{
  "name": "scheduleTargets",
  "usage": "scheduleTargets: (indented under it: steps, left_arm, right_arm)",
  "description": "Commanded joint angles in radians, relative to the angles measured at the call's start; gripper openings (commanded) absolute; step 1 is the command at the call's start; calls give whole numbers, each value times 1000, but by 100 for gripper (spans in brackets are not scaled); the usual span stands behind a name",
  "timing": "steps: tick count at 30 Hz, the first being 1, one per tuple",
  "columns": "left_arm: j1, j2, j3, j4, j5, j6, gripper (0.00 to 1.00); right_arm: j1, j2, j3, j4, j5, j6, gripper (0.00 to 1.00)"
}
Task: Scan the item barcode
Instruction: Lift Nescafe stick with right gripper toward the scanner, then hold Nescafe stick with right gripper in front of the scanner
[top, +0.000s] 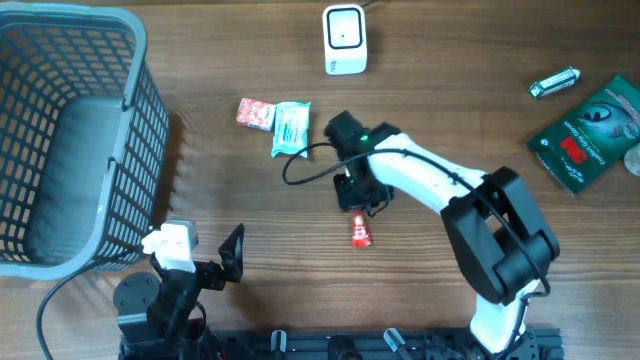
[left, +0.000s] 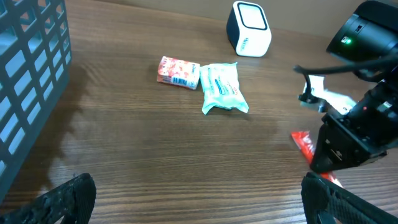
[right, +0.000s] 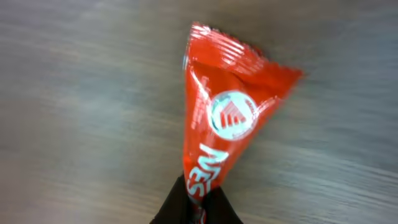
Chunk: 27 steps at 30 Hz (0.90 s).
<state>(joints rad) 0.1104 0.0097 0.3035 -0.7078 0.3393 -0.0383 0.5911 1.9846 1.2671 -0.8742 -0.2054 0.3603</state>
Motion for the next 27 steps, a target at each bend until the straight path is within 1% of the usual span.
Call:
scheduleTargets:
  steps: [1,4,6,8,10,11,13,14,15,17,18,20,23,24,26,27]
  left_arm:
    - [5,-3,-4,3,8,16,100]
    - [5,-3,-4,3,8,16,100]
    - [5,-3,-4,3,8,16,100]
    - [5,-3,-4,3,8,16,100]
    - [5,-3,-4,3,8,16,100]
    - [5,-3,-4,3,8,16,100]
    - [5,-3,-4,3,8,16,100]
    - [5,-3,-4,3,8,16,100]
    - [5,-3,-4,3,8,16,100]
    - [5,-3,-4,3,8,16,100]
    - [5,-3,-4,3,8,16,100]
    - [5,-3,-4,3,8,16,100]
    - [5,-3,-4,3,8,16,100]
    - [5,-3,-4,3,8,16,100]
    - [5,-3,-4,3,8,16,100]
    - [5,-3,-4,3,8,16,100]
  right_arm:
    - [-70,-21,10,28,-578,-274,5]
    - [-138,-28,0,33,-1006,-608,5]
    - [-154,-28,-15,87,-1175,-714,5]
    - [-155,-28,-18,176,-1301,-782,5]
    - [-153,-28,-18,289,-1395,-787,5]
    - [-147,-28,-17,353,-1418,-766,5]
    - [-140,-28,-17,523,-1418,-640,5]
    - [-140,-27,-17,560,-1418,-614,5]
    - [-140,-27,-17,634,-1418,-563,5]
    - [-140,-27,-17,755,-1418,-416,5]
    - [-140,-27,-17,827,-1417,-254,4]
    - [-140,-27,-17,862,-1418,-46,5]
    - [-140,-27,-17,861,-1418,283,5]
    - [-140,-27,-17,861,-1418,430,5]
    - [-140,-28,-17,857,-1418,631,4]
    - [-139,-27,-18,855,-1418,703,4]
